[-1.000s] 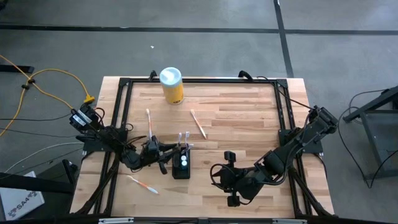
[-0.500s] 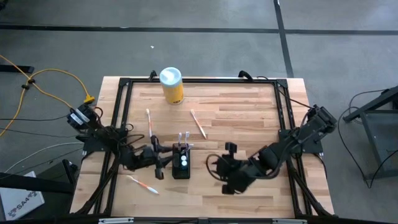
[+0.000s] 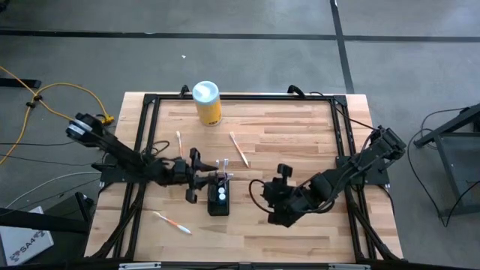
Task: Pick & Place toothbrushing station
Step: Put the top right orange toothbrush into the bottom section of the black wire organizer
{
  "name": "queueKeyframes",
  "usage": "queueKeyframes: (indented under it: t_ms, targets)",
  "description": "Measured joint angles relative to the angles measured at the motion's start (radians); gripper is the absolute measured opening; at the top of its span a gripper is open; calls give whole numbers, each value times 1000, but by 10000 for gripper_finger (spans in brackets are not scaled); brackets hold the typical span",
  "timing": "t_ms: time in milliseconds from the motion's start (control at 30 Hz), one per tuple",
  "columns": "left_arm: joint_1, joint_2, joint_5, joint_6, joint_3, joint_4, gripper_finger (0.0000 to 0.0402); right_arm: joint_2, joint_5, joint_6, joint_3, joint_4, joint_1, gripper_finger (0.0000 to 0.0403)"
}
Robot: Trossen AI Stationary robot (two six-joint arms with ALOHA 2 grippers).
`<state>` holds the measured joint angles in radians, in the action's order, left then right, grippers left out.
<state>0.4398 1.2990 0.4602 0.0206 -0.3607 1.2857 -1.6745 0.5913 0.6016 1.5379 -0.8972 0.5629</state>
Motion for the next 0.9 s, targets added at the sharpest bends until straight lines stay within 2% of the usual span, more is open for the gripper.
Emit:
queueKeyframes:
  t_ms: [167, 333, 433, 533, 700, 900]
  targets:
    - [-56, -143, -97, 22, 0, -176, 129, 0, 80, 62, -1, -94, 3, 111]
    - [-73, -297, -106, 26, 0, -350, 129, 11, 178, 144, -95, -85, -2, 111]
    - [-69, -385, -106, 26, 0, -438, 129, 16, 195, 202, -176, -30, -21, 111]
    - [-61, -450, -105, 25, 0, -495, 129, 14, 194, 201, -253, 78, -52, 111]
    - [-50, -500, -103, 37, 0, -544, 129, 14, 176, 72, -358, 358, -139, 111]
    - [-49, -499, -101, 59, 0, -587, 129, 14, 77, -66, -465, 647, -266, 111]
